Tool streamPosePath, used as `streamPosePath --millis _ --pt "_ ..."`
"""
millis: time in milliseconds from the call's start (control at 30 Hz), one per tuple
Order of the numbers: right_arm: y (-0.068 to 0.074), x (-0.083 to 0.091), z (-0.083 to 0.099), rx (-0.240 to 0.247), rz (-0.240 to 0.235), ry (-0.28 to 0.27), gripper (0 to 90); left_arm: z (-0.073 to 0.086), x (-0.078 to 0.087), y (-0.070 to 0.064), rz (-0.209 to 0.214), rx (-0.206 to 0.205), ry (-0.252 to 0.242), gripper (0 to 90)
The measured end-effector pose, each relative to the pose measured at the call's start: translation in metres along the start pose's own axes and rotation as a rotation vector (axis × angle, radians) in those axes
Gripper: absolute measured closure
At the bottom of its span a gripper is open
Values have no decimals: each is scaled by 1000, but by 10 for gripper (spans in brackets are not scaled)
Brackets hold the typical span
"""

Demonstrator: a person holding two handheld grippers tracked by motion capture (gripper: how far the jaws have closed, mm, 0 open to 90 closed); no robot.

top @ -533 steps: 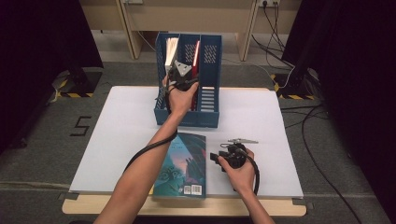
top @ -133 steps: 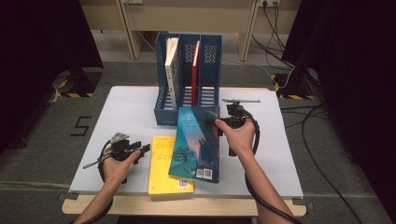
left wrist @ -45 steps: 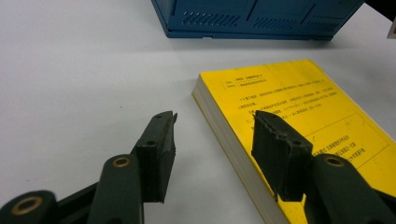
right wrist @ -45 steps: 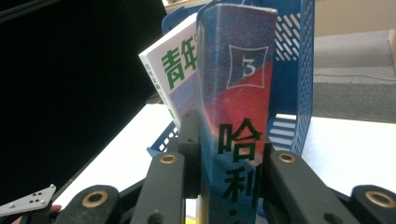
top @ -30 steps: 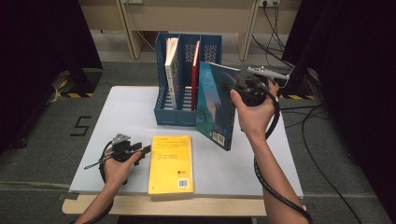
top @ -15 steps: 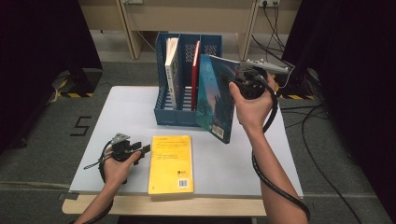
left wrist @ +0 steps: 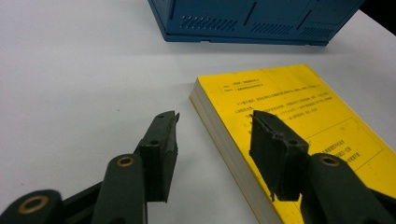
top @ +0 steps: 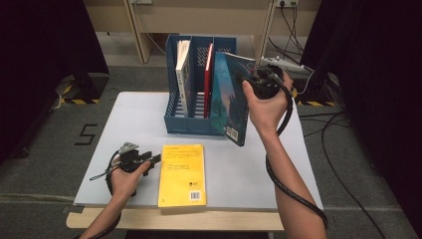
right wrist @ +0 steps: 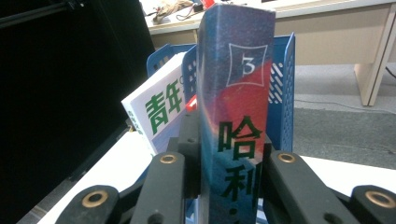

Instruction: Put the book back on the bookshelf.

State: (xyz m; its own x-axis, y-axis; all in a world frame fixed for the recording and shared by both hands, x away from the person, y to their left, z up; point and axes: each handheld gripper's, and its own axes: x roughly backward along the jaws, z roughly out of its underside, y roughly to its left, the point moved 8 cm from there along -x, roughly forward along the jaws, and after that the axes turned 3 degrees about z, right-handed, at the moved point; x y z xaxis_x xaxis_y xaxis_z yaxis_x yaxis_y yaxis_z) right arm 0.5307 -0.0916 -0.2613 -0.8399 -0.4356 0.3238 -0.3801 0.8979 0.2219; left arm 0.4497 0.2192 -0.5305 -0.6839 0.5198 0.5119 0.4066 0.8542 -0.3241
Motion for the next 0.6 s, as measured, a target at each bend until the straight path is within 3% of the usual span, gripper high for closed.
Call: streamPosePath --millis 600 --pt "-1 -5 -15 -3 6 -23 751 1 -1 0 -5 -5 3 499"
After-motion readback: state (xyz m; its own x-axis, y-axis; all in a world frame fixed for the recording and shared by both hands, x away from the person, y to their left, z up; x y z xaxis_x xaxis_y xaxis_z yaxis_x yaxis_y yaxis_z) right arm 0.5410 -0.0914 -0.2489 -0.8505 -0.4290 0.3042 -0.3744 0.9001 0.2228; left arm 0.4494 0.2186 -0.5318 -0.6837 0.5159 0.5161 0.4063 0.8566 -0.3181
